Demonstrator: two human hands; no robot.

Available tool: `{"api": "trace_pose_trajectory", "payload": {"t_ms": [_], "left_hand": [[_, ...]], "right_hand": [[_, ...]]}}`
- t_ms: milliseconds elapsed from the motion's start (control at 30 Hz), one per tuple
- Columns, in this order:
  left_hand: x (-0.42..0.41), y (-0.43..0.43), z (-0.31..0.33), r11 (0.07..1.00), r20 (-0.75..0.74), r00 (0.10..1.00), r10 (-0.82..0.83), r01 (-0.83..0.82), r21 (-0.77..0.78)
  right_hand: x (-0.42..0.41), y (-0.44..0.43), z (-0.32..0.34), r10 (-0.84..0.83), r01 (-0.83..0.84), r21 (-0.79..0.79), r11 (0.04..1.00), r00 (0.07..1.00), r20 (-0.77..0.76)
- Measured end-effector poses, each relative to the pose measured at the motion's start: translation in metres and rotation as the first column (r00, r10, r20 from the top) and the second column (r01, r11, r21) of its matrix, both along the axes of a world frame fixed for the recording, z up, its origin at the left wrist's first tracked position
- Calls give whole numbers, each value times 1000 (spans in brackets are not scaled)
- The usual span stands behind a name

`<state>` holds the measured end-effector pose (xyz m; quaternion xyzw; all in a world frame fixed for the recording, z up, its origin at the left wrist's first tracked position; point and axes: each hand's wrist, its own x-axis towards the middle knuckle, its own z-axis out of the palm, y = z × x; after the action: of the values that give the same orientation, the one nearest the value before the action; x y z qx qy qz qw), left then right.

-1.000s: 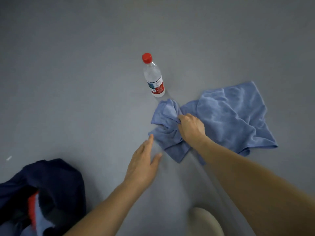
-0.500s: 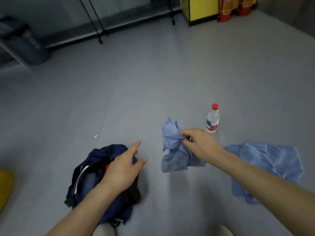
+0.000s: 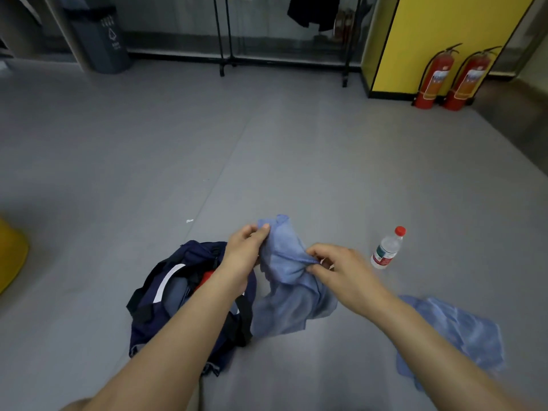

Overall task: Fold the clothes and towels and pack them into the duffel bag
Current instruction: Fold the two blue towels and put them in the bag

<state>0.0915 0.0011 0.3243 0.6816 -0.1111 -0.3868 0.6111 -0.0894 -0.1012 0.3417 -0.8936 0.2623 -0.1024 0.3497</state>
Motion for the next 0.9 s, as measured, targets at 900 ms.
{"api": "trace_pose_trajectory", "payload": {"t_ms": [900], "left_hand": [[10,16,39,729,719,250,-648,478,491]], "right_hand": [[32,-8,-18,-2,2,4,1000,999,53]]}}
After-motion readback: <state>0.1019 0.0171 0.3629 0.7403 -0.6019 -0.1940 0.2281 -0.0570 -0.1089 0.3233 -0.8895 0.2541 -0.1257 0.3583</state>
